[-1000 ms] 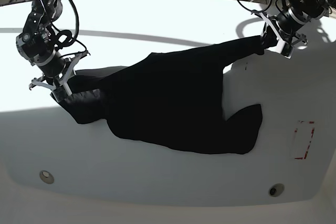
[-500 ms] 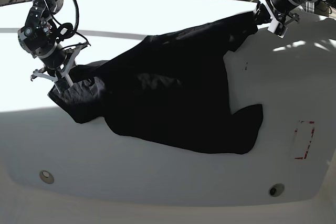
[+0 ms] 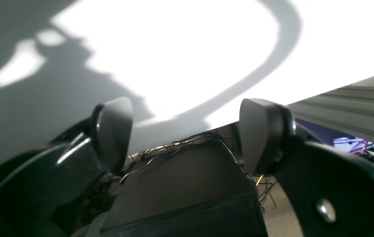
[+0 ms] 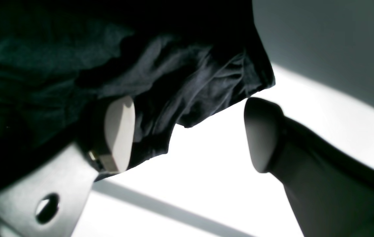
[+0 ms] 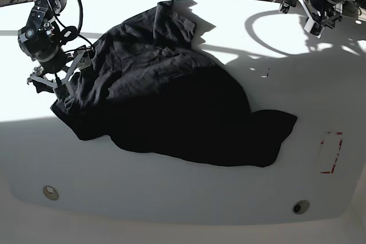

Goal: Layout the t-shirt on the table in an organized manner, then fold the t-shirt properly
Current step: 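Move the left gripper to the t-shirt's hem and grasp it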

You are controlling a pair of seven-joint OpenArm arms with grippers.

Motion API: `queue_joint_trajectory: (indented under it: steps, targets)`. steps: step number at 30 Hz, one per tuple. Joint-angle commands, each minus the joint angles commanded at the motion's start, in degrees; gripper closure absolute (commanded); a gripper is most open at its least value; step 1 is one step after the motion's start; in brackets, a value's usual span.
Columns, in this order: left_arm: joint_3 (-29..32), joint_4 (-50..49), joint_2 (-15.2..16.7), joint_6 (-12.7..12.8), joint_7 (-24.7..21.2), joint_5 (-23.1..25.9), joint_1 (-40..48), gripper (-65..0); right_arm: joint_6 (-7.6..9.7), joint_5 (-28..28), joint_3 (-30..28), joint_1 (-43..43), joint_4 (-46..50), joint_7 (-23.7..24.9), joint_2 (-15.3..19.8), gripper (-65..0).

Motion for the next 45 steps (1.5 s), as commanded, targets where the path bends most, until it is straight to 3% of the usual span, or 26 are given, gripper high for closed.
queue_joint_trajectory:
  steps: [8,14,18,24,33,37,45]
  targets:
    - [-1.1,-3.1,-2.5,0.0,0.1,0.4,-17.1,-47.1,0.0,0.0,0.0,0.0,0.0,0.0,0.0,-49.0]
    - [0.0,-9.3,-2.7,0.0,0.1,0.5,-28.4,-47.1,0.0,0.0,0.2,0.1,0.0,0.0,0.0,-49.3]
    - [0.1,-15.5,-2.5,0.0,0.1,4.0,-35.3,-46.9,0.0,0.1,0.2,0.1,0.0,-0.1,-0.6,-49.3]
    - [3.1,-22.6,-2.5,0.0,-0.3,9.1,-43.3,-46.7,0.0,-0.1,2.5,-1.2,-0.1,-0.4,-8.7,-49.3]
    - [6.6,-27.6,-2.6,0.0,-6.6,9.8,-46.9,-46.7,0.0,0.1,8.4,-4.7,-0.1,-0.4,-19.1,-49.1]
    - [6.7,-29.1,-2.6,0.0,-7.0,9.8,-47.2,-46.5,0.0,0.1,12.7,-5.1,-0.2,-0.4,-21.5,-49.1]
    - [6.7,-31.0,-2.6,0.0,-7.1,9.8,-47.2,-46.5,0.0,0.2,15.6,-6.3,-2.5,-0.4,-23.3,-49.1]
